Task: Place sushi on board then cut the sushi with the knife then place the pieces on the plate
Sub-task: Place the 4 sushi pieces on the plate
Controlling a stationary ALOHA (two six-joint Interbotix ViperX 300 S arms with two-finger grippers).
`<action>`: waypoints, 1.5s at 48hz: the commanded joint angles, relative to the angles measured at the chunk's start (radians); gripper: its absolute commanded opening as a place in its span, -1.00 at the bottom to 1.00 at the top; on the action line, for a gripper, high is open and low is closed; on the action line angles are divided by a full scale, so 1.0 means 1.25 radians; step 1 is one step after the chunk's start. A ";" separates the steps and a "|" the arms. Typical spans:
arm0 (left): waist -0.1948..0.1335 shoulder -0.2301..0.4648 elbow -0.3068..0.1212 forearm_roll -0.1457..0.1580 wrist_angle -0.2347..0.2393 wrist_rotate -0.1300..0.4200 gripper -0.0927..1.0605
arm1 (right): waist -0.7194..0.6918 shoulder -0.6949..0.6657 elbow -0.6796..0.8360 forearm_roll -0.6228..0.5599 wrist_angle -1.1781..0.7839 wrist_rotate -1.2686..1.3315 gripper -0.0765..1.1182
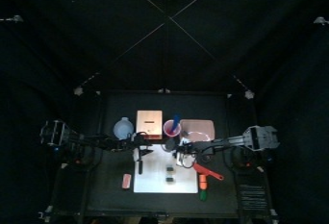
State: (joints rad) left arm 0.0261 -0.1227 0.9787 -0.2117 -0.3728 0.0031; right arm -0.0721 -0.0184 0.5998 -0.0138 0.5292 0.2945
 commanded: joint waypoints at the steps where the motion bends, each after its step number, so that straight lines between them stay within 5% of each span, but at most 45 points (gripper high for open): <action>1: 0.001 0.001 -0.011 -0.001 -0.004 0.001 0.48 | -0.071 -0.090 0.036 0.016 0.009 -0.001 0.08; 20: 0.001 0.002 -0.015 -0.001 -0.004 0.000 0.48 | -0.279 -0.163 0.124 -0.044 0.015 -0.004 0.08; 34: 0.001 0.004 -0.016 -0.001 -0.004 -0.001 0.49 | -0.330 -0.070 0.125 -0.053 -0.022 -0.005 0.09; 51: 0.001 0.004 -0.017 -0.002 -0.004 -0.001 0.48 | -0.339 -0.052 0.129 -0.054 -0.033 -0.005 0.48; 62: 0.002 0.002 -0.017 -0.001 -0.004 -0.001 0.48 | -0.328 -0.139 0.114 -0.065 0.043 -0.007 0.50; 72: 0.002 0.002 -0.017 -0.002 -0.004 -0.001 0.48 | -0.150 -0.189 0.075 -0.066 0.061 -0.011 0.50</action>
State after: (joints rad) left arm 0.0261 -0.1150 0.9771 -0.2132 -0.3728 0.0031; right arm -0.3405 -0.2209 0.7302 -0.0982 0.6075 0.2838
